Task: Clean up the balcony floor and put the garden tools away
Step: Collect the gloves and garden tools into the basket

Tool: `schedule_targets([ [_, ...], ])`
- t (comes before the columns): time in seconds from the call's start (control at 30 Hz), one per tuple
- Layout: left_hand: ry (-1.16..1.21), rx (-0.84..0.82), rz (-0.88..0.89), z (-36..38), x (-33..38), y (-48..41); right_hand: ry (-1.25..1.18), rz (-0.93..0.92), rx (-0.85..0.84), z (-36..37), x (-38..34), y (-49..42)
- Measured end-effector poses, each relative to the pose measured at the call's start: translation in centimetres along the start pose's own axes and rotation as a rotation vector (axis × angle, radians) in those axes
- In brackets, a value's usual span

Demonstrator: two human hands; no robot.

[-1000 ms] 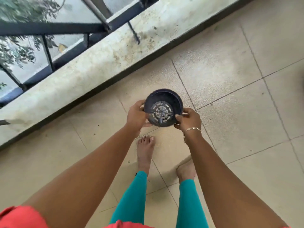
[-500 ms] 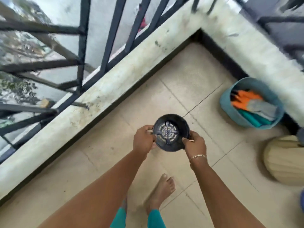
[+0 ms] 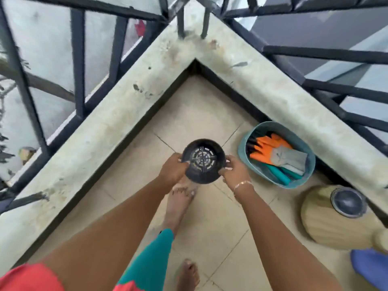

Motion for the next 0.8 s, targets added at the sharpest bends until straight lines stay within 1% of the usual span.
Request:
schedule_targets([
  [0.1, -0.039, -0.04, -0.028, 1.2, 1.8, -2.6, 0.145, 0.028, 0.02, -3.0, -2.1, -3.5],
  [0.2, -0.097, -0.041, 0.004, 2.2, 4.3, -4.9, 0.265, 0.035, 0.072, -6.1, -3.3, -6.5],
  [0.33, -0.099, -0.06, 0.016, 3.3, 7.2, -7.7, 0.289, 0.053, 0.095, -8.4, -3.7, -9.9],
  [0.47, -0.047, -0.138, -0.012, 4.8, 8.7, -10.5, 0.273, 0.092, 0.115, -10.1, -3.6, -12.1],
  [0.63, 0.02, -0.172, -0.002, 5.4, 10.4, -12.7, 0.345, 0.111, 0.049, -11.0, -3.6, -15.1],
  [0.8, 0.033, -0.185, 0.004, 6.1, 11.4, -13.5, 0.372, 0.094, 0.061, -12.7, -4.7, -16.9],
])
Point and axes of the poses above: each hand's wrist, its own y-axis away from the middle knuckle, its own z-axis out of the palm, x = y × z, the point moved 10 cm from there along -y, towards the middle knuckle, and after that the axes turned 12 degrees about -x, right-handed, at the moved point
